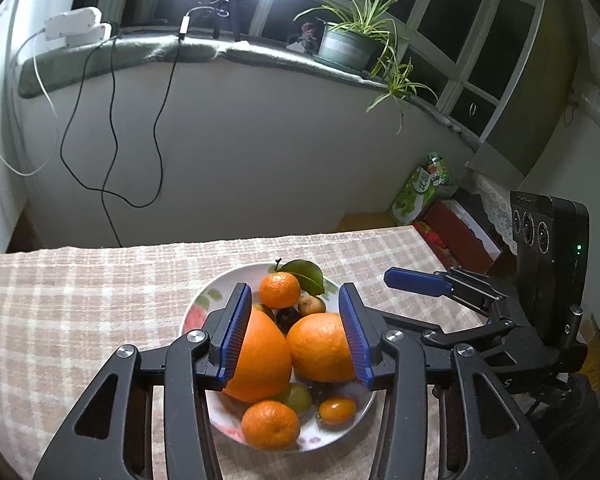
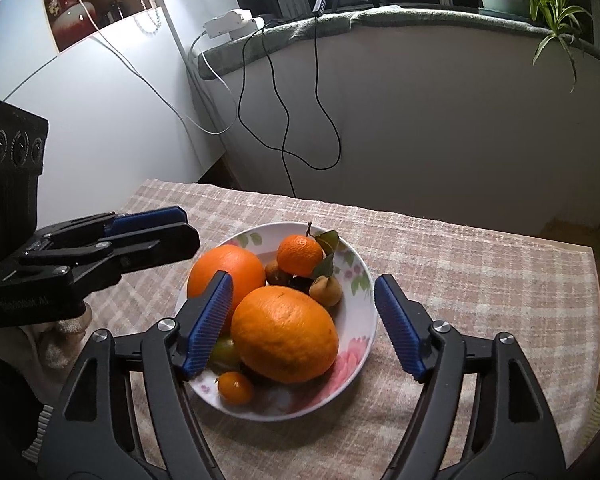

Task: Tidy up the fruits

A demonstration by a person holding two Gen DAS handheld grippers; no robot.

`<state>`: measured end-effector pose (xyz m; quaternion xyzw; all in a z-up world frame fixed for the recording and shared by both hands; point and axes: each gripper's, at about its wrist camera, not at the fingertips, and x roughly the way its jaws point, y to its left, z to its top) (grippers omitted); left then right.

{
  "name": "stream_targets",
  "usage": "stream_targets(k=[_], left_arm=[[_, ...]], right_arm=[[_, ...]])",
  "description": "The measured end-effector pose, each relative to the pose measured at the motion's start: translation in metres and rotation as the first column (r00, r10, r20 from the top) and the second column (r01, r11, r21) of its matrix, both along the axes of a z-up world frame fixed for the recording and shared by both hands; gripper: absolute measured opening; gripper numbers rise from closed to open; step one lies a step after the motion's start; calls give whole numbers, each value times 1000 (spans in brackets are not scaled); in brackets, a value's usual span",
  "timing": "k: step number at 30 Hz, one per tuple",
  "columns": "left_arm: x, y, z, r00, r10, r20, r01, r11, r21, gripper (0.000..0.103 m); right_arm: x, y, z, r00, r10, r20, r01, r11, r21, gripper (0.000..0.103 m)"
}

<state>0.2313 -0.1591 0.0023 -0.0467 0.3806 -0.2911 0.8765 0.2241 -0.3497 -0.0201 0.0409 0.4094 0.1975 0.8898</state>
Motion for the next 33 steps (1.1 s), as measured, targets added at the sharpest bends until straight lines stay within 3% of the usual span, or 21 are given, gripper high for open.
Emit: stream_targets(k=[9,13,20,27,33], left_arm=[[-19,4,7,998,30,62,-32,999,31,51],[-32,7,11,994,43,102,-48,998,48,61],[-56,16,16,986,72,152,-83,995,64,73],[-81,27,12,978,112,178,-130,987,91,79],[-100,34,7,969,150,199,-177,976,128,80]], right_arm=[[-18,1,8,999,-17,27,17,1000,-17,86],[-29,4,12,998,-26,50,27,999,-22,91],[-52,16,12,995,-36,90,44,996,-81,93],[-85,20,19,977,-117,177,140,982,-123,102],[-109,18,24,958,-217,187,239,965,-104,102]])
